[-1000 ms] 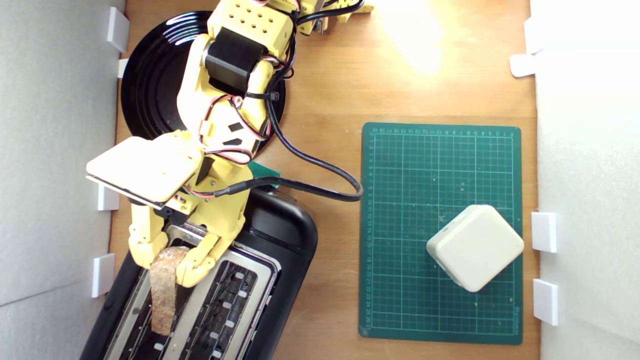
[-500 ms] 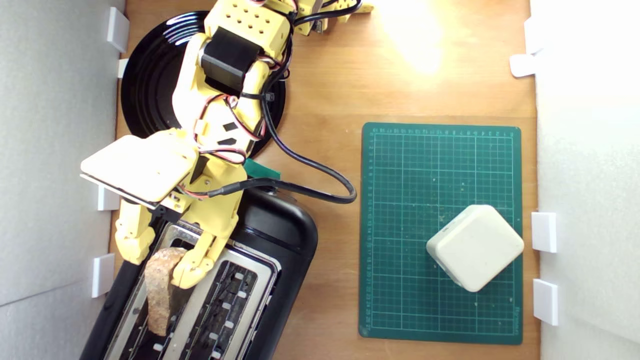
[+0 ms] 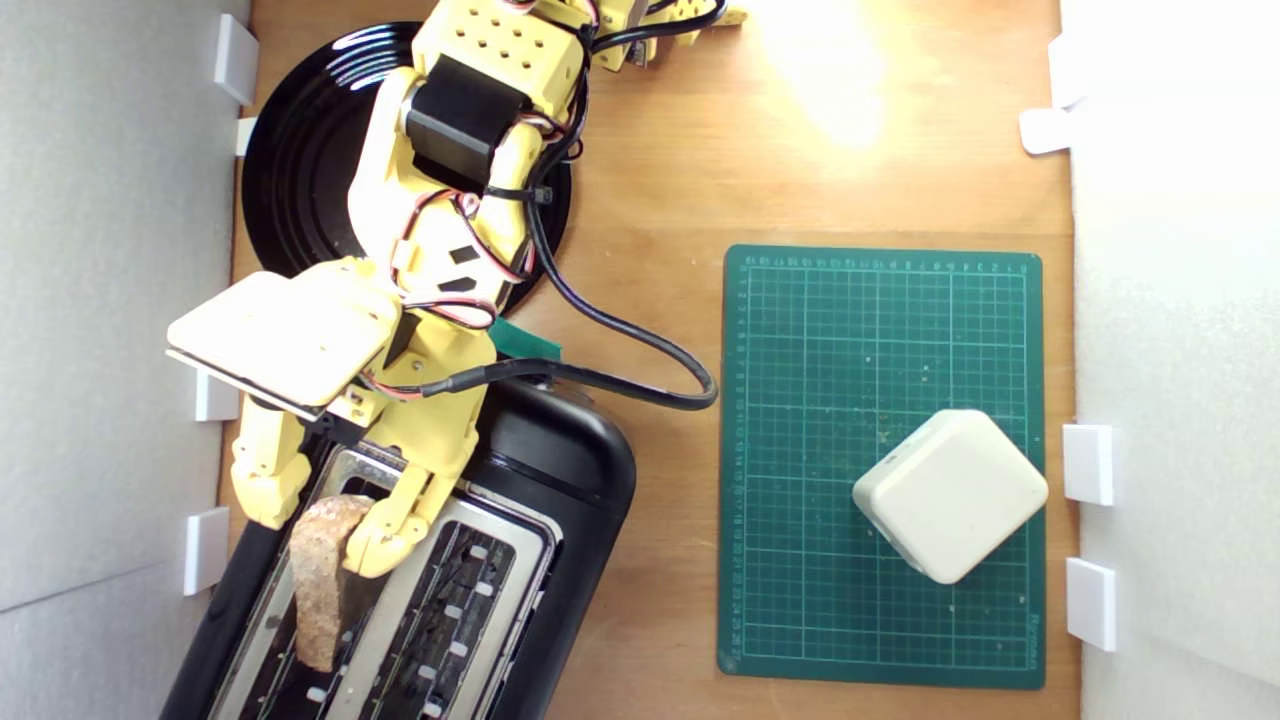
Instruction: Pick bread and place in toaster
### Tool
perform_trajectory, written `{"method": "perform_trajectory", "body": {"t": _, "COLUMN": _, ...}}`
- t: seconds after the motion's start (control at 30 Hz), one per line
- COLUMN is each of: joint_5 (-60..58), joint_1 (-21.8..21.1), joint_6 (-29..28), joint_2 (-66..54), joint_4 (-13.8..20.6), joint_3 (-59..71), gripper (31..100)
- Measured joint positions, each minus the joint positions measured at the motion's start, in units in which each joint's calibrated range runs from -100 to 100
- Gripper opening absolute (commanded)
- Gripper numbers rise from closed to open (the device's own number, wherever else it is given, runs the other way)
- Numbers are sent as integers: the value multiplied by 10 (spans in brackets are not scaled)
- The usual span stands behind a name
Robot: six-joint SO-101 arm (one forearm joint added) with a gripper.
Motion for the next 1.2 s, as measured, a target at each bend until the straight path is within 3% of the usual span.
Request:
{"method": "perform_trajectory", "body": {"t": 0.3, "joint_5": 0, "joint_1": -38, "joint_6": 0, "joint_2": 3, "joint_4": 0, "joint_3": -5, "gripper": 757}}
{"method": "perform_trajectory", "body": {"t": 0.7, "joint_5": 0, "joint_1": -38, "joint_6": 9, "joint_2": -38, "joint_4": 2, "joint_3": 8, "gripper": 757}}
{"method": "perform_trajectory", "body": {"t": 1.2, "joint_5": 10, "joint_1": 17, "joint_6": 34, "joint_2": -98, "joint_4": 0, "joint_3": 11, "gripper": 752}}
